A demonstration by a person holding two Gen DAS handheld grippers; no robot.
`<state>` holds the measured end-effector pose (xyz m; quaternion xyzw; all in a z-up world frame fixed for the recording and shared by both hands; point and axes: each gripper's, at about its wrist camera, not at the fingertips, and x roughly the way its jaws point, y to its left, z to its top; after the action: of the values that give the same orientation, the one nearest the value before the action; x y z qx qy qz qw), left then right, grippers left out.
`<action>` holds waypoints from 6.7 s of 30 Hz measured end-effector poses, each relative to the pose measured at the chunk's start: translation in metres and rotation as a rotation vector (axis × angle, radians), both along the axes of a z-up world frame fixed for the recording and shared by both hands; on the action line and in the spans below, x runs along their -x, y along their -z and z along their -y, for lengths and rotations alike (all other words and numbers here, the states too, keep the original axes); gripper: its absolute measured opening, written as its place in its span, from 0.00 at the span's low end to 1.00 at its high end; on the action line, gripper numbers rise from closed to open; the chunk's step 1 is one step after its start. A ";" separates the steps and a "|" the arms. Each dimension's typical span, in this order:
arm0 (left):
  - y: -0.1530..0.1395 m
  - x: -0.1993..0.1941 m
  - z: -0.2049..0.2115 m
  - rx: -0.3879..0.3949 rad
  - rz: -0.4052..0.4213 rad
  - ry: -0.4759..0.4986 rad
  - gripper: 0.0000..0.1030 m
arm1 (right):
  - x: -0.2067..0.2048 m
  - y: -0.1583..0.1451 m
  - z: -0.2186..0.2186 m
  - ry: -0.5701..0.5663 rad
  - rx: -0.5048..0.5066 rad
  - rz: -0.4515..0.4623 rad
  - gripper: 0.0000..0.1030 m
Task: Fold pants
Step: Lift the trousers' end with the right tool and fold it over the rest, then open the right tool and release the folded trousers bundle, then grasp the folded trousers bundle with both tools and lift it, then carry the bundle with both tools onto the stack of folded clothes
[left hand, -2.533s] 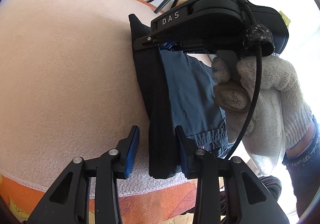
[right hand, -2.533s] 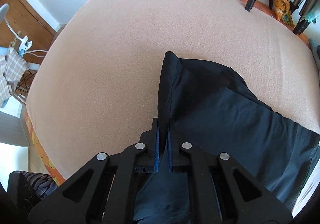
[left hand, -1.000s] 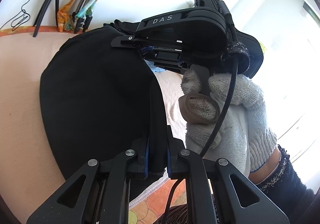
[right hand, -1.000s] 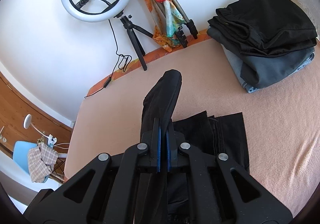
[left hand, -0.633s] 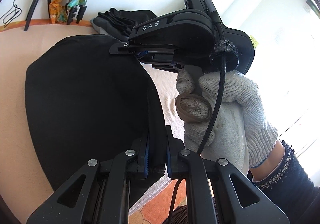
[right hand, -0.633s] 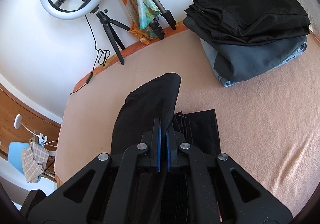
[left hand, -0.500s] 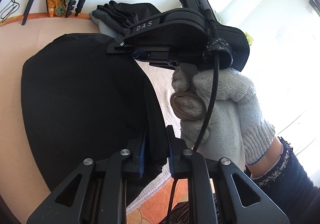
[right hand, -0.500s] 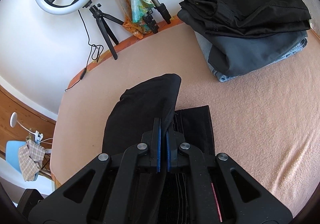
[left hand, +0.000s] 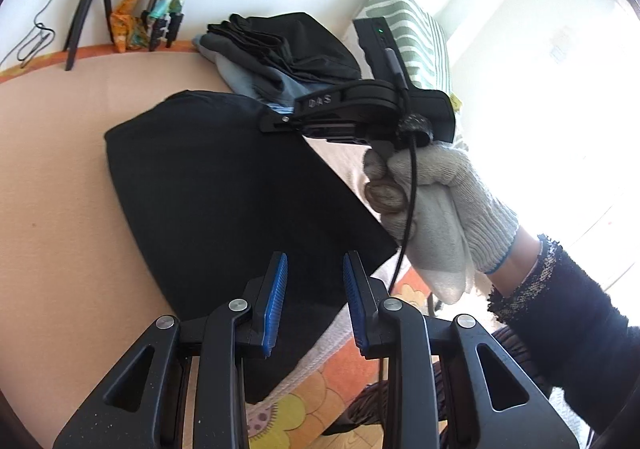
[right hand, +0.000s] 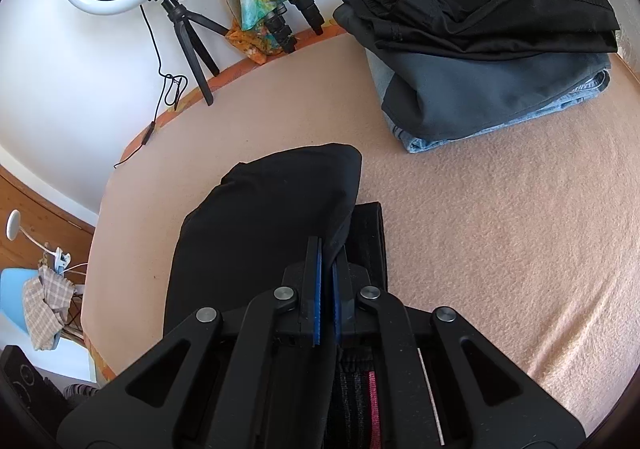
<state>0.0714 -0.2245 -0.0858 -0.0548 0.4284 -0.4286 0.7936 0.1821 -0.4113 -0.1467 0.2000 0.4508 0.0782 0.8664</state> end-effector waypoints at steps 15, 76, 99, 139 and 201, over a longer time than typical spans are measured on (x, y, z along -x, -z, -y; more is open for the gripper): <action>0.008 0.006 -0.012 -0.107 0.037 -0.088 0.26 | -0.015 0.008 -0.023 -0.102 0.160 0.006 0.05; 0.067 -0.076 -0.037 0.084 -0.329 -0.249 0.44 | 0.033 0.038 0.027 -0.201 -0.330 -0.031 0.64; 0.065 -0.077 -0.033 0.060 -0.282 -0.252 0.38 | 0.035 0.040 0.013 -0.207 -0.335 -0.036 0.42; -0.036 -0.068 -0.010 0.085 0.055 -0.157 0.11 | 0.073 -0.092 -0.027 -0.124 0.058 0.288 0.14; -0.048 -0.284 0.189 0.055 0.188 -0.123 0.11 | -0.142 -0.123 0.203 0.095 0.104 0.299 0.10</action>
<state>0.3550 -0.4132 -0.0373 -0.0624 0.3359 -0.3938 0.8534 0.3243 -0.6144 -0.0236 0.1622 0.3102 0.0425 0.9358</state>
